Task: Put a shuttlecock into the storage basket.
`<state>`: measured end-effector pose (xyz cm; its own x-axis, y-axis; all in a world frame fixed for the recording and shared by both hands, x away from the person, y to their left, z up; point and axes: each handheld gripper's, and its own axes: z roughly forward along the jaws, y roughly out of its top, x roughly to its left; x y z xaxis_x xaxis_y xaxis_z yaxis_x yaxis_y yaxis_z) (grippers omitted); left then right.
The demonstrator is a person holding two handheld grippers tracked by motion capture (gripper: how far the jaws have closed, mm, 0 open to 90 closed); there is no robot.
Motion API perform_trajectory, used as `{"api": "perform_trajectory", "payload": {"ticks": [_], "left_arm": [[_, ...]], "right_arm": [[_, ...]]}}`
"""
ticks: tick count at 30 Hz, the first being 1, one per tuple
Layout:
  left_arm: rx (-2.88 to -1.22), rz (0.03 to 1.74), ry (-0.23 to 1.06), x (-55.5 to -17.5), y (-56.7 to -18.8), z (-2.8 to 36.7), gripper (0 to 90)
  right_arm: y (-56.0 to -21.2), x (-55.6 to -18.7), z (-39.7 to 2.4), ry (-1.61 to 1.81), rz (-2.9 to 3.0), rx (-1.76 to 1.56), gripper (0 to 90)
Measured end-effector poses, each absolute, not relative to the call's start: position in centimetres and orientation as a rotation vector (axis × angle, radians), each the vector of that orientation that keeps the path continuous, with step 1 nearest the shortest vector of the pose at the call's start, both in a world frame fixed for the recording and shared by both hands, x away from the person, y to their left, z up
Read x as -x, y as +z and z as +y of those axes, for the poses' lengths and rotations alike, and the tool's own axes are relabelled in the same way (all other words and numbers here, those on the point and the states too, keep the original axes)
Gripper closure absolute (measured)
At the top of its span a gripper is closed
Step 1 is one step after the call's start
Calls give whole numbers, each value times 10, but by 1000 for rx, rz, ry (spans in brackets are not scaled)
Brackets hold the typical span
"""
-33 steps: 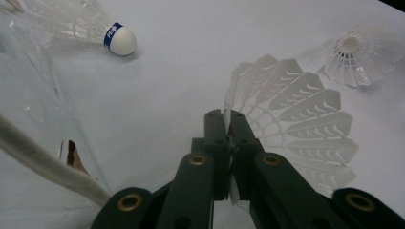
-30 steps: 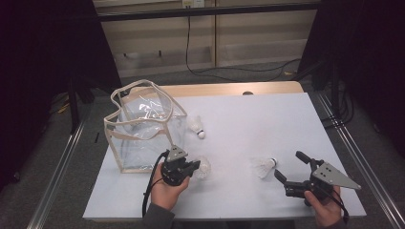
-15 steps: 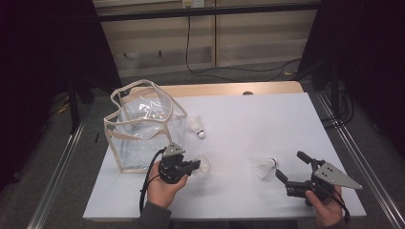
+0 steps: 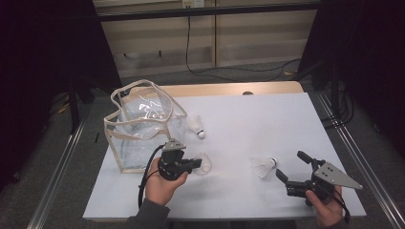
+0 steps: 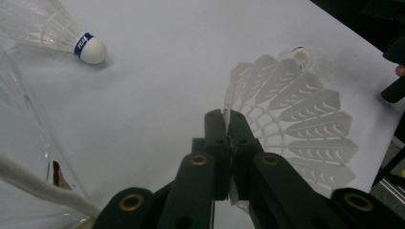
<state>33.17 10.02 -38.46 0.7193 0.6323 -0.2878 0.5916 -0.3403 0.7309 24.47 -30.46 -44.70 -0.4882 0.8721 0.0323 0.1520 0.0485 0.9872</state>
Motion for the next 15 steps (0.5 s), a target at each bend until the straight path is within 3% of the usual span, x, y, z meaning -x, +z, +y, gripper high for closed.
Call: {"api": "perform_trajectory", "payload": {"ticks": [15], "left_arm": [[-2079, 905, 18, -335, -363, 98, 898]], "right_arm": [[-447, -245, -306, 1491, 1706, -1043, 17]]}}
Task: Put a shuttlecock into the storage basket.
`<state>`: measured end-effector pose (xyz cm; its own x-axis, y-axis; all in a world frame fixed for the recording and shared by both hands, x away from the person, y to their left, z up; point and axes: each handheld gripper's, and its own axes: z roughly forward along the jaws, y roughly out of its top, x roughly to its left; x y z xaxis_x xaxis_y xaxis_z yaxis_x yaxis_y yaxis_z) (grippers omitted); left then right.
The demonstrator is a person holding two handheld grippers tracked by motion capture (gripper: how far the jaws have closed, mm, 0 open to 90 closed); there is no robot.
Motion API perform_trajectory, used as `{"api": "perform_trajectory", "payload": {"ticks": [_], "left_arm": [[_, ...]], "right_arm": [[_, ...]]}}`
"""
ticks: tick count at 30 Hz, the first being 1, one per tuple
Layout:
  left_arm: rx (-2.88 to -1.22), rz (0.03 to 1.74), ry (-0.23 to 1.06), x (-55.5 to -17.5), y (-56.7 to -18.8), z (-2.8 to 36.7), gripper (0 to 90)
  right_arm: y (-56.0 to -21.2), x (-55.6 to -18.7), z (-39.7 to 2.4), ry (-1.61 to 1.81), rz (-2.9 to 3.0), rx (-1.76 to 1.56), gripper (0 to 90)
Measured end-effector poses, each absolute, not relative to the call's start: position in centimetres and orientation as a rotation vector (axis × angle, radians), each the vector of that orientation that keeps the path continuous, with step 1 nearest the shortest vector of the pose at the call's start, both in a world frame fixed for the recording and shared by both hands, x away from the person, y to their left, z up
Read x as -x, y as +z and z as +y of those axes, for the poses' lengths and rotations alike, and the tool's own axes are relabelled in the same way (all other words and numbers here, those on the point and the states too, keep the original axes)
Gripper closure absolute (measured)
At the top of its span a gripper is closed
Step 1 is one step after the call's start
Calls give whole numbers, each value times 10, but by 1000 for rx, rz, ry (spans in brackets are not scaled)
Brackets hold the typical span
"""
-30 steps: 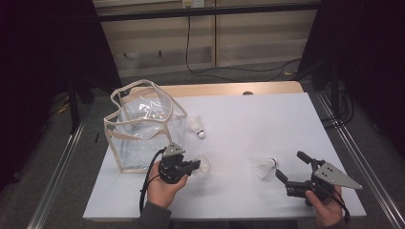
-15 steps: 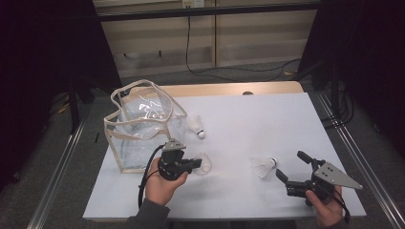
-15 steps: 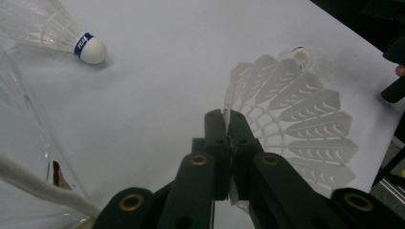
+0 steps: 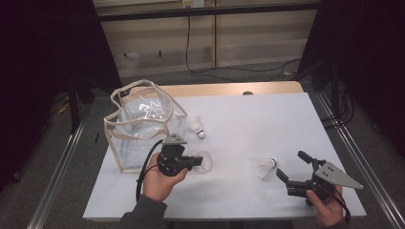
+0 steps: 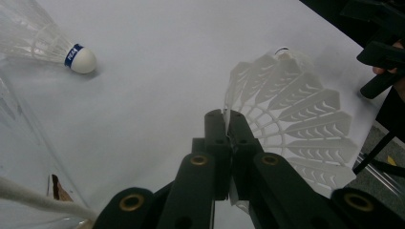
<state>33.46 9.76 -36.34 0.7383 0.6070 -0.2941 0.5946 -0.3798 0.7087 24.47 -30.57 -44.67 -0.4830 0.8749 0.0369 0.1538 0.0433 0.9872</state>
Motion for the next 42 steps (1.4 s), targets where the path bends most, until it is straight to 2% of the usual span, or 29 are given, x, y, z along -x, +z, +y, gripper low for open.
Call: {"api": "perform_trajectory", "payload": {"ticks": [42], "left_arm": [[-2127, 882, 20, -351, -321, 88, 899]], "right_arm": [[-447, -246, -306, 1485, 1705, -1041, 17]]}}
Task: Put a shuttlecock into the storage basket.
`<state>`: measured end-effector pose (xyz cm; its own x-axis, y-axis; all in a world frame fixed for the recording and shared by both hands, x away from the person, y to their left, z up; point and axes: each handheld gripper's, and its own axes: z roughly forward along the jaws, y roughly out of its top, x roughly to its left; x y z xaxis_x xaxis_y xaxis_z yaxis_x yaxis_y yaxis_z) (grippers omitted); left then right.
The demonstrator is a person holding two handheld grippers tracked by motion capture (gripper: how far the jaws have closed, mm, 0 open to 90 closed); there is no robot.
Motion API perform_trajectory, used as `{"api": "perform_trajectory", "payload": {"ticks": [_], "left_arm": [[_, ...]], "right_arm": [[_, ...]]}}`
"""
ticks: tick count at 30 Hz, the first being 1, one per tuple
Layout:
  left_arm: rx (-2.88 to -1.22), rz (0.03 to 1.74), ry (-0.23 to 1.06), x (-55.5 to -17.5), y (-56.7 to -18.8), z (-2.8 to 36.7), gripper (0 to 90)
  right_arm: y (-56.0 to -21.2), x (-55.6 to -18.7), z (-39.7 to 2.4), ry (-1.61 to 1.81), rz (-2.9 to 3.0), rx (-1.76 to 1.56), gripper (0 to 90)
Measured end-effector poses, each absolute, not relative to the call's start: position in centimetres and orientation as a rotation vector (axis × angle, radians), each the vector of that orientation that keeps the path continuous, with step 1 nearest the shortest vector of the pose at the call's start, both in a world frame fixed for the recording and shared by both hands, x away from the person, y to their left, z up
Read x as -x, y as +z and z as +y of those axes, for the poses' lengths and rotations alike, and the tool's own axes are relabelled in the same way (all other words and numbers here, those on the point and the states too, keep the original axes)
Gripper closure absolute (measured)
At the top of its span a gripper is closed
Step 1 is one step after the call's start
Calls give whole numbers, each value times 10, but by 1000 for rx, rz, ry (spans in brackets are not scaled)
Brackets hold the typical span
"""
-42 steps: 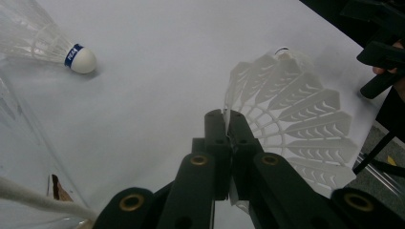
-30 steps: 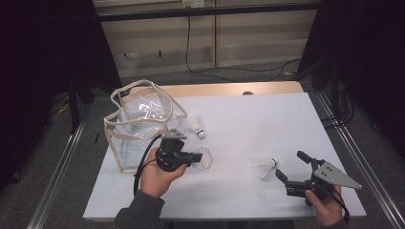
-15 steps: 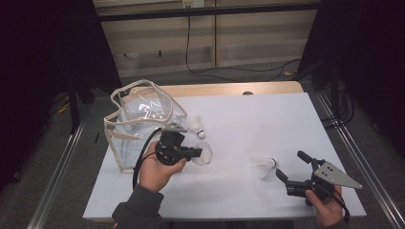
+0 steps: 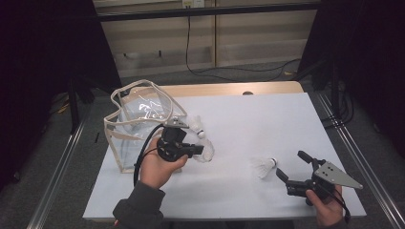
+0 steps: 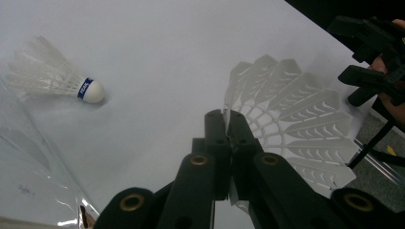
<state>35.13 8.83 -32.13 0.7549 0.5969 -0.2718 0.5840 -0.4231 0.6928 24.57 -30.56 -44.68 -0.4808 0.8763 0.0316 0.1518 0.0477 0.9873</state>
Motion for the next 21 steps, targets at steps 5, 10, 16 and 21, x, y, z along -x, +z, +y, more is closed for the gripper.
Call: {"api": "perform_trajectory", "payload": {"ticks": [5, 10, 16, 21], "left_arm": [[-2130, 878, 25, -353, -316, 88, 899], [-2126, 883, 26, -354, -313, 88, 899], [-2133, 884, 29, -357, -309, 87, 899], [-2132, 882, 34, -358, -305, 87, 899]], "right_arm": [[-447, -246, -305, 1487, 1703, -1038, 17], [-447, -247, -305, 1484, 1706, -1039, 17], [-447, -247, -305, 1485, 1704, -1037, 16], [-447, -247, -306, 1484, 1705, -1040, 16]]}}
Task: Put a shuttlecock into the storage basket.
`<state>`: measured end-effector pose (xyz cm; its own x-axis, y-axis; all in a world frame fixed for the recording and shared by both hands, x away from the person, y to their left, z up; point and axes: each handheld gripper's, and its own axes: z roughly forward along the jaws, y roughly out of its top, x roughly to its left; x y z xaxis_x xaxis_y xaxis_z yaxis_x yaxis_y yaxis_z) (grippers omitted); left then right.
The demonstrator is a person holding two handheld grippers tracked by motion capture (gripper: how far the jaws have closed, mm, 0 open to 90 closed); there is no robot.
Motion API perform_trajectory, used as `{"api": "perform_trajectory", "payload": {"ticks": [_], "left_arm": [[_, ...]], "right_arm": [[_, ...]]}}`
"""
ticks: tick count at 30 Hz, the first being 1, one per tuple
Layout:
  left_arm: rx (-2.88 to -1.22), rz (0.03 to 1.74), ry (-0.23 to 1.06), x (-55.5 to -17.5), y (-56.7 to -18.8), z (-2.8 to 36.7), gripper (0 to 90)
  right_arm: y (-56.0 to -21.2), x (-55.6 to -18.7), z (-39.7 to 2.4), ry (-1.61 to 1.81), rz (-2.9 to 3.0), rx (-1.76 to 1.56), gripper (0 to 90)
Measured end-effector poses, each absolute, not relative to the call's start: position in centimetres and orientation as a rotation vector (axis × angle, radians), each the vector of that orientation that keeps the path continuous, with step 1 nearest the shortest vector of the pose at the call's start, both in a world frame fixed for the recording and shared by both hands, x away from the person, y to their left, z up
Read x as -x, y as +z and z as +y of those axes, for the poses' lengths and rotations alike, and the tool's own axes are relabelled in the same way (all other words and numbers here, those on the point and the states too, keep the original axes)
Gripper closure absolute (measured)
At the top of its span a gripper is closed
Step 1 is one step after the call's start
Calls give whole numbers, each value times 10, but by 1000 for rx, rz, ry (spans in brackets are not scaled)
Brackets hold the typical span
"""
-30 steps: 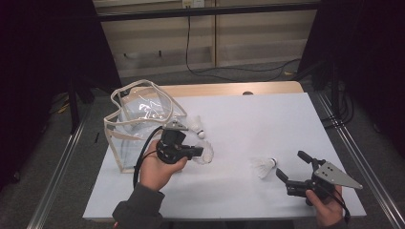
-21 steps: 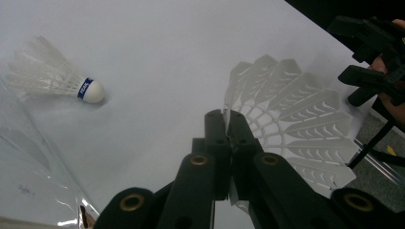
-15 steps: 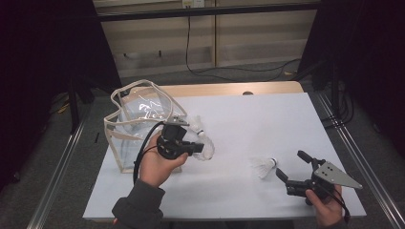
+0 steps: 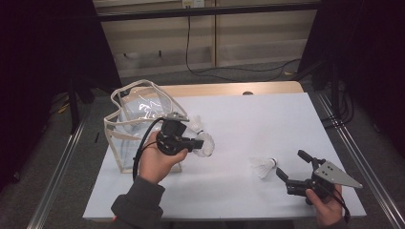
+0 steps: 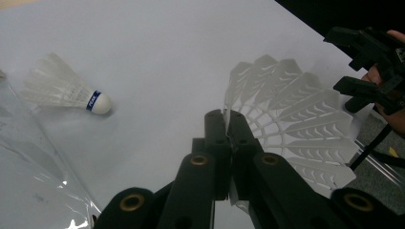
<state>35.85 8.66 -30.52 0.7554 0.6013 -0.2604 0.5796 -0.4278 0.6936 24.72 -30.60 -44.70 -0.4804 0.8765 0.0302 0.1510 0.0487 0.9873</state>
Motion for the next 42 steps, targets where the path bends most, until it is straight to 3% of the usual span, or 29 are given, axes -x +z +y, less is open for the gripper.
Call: {"api": "perform_trajectory", "payload": {"ticks": [42], "left_arm": [[-2114, 925, 41, -381, -280, 88, 899]], "right_arm": [[-447, -247, -306, 1485, 1703, -1031, 17]]}}
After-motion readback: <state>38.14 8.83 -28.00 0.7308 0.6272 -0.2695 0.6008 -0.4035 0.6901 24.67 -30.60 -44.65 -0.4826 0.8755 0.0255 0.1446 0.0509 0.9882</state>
